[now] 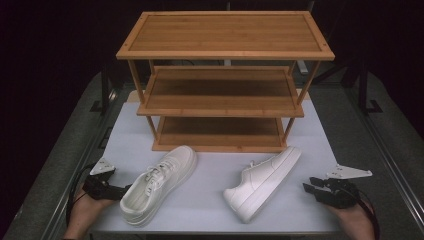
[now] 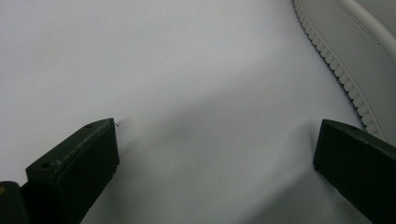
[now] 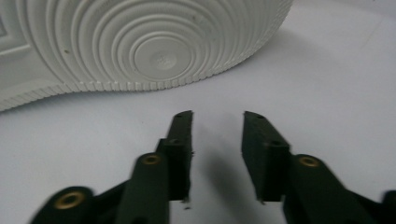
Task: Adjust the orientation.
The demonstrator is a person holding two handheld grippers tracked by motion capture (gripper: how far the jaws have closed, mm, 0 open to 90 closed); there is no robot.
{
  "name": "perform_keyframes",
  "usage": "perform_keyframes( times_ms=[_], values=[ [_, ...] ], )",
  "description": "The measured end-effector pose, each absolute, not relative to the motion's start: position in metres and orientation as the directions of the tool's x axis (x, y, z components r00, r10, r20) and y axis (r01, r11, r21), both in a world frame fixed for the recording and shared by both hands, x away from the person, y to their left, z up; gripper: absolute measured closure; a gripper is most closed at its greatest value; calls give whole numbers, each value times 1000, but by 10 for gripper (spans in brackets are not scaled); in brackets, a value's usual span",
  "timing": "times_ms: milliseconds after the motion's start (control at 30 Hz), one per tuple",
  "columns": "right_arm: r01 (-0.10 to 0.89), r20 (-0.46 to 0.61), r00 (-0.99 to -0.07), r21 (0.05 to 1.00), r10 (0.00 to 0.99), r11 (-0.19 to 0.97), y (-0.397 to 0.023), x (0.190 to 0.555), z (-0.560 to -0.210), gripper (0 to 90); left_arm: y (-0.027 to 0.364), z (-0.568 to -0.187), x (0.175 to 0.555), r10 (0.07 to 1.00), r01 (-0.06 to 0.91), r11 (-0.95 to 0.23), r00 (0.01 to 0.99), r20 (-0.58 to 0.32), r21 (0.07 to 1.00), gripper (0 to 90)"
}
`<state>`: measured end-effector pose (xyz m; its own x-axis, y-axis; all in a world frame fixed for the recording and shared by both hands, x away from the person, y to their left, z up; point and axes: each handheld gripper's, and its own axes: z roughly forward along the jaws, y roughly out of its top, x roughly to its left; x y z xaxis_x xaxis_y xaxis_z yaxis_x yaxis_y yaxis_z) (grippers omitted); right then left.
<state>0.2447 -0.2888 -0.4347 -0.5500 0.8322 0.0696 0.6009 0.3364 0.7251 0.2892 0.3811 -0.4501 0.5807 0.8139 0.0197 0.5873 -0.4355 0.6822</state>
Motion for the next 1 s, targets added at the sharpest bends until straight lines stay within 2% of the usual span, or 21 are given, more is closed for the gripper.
perform_keyframes(
  times_ms=[67,133,167,333,467,633,1000],
  values=[
    [597,74,-555,730,829,334,-290,244,-430,747,381,-450,289,814,589,-434,580,17,682,0],
    [591,78,-561,735,824,332,-291,244,-421,874,381,-450,289,815,588,-432,580,16,684,0],
    [592,85,-563,736,822,329,-292,245,-417,897,381,-450,289,815,588,-432,580,16,684,0],
    [587,116,-573,750,811,307,-294,246,-399,899,381,-450,289,815,588,-431,579,16,685,0],
    [562,149,-616,772,773,298,-291,251,-376,898,381,-450,289,815,588,-431,579,16,685,0],
    [529,143,-643,794,753,301,-280,259,-360,898,381,-450,289,815,588,-431,579,15,684,0],
    [499,132,-685,802,716,329,-251,276,-349,898,381,-450,289,815,589,-431,580,15,683,0]
  ],
)
